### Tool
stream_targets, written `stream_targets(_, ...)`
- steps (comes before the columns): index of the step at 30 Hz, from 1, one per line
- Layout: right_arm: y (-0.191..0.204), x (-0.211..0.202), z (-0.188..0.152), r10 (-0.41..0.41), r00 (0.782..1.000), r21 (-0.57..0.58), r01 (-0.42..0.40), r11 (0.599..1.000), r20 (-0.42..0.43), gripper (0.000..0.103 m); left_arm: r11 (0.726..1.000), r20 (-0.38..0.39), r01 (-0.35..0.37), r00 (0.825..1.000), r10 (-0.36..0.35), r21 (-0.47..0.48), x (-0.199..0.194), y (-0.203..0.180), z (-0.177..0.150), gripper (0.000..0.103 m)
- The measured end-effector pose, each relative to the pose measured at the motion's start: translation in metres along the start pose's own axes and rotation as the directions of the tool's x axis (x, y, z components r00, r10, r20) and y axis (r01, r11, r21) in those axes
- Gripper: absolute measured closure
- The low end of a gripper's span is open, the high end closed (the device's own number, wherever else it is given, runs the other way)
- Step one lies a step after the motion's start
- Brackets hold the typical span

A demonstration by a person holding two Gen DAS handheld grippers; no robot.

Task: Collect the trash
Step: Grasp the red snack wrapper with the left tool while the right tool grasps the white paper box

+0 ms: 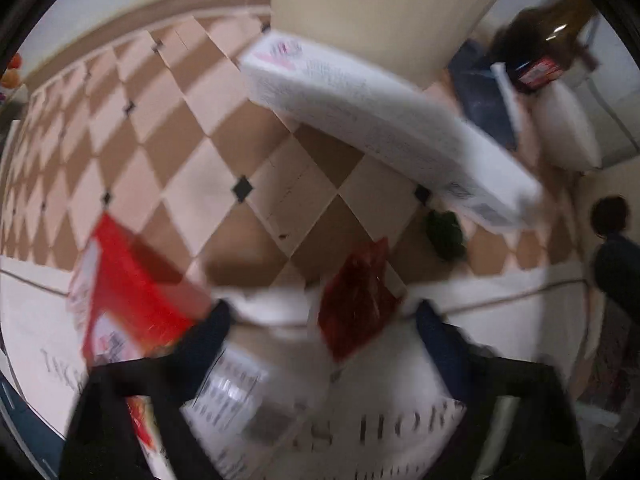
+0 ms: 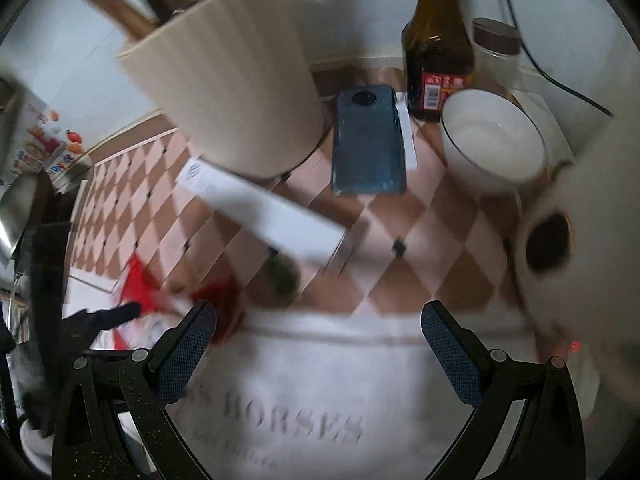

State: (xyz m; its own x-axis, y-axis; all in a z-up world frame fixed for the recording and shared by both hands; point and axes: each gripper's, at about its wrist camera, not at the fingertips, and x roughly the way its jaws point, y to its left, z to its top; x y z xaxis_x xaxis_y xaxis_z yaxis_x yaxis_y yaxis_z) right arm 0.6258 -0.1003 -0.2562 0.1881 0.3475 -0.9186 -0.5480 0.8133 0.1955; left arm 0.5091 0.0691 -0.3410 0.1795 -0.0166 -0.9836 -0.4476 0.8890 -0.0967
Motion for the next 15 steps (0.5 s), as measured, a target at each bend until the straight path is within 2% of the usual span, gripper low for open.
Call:
stream_targets(1, -0.003, 0.005, 0.006, -0.001, 1.0, -0.009, 0.001, 1.0, -0.007, 0.0, 1.0, -0.011, 0.012, 1.0, -0.012, -0.009, 0.006, 0.001, 0.002, 0.045)
stream_targets(3, -0.004, 0.016, 0.014, 0.005, 1.0, -0.034, -0.006, 0.999, -0.02, 0.0, 1.0, 0.021, 0.006, 1.0, -0.006, -0.011, 0.002, 0.0, 0.002, 0.071)
stream_targets(4, -0.003, 0.021, 0.018, 0.015, 1.0, -0.049, -0.017, 0.999, -0.026, 0.0, 0.999, 0.021, 0.032, 0.999, -0.032, -0.011, 0.0, 0.001, 0.002, 0.09)
stream_targets(6, 0.002, 0.032, 0.025, 0.032, 0.999, -0.084, -0.035, 0.996, -0.037, 0.0, 0.998, 0.02, 0.023, 1.0, -0.022, -0.051, -0.005, 0.009, 0.0, 0.092)
stream_targets(10, 0.029, 0.052, 0.035, 0.037, 0.998, -0.2, -0.046, 0.979, -0.047, 0.0, 0.99, 0.089, -0.078, 0.992, 0.089, -0.118, -0.022, 0.039, -0.002, 0.093)
stream_targets(12, 0.05, 0.064, 0.04, 0.0, 0.999, -0.298, -0.011, 0.954, -0.036, 0.0, 0.979, 0.112, -0.13, 0.982, 0.149, -0.159, -0.031, 0.055, -0.003, 0.094)
stream_targets(15, 0.082, 0.092, 0.046, -0.073, 0.996, -0.446, 0.045, 0.894, -0.046, 0.002, 0.959, 0.137, -0.21, 0.962, 0.237, -0.189, -0.04, 0.072, -0.005, 0.094)
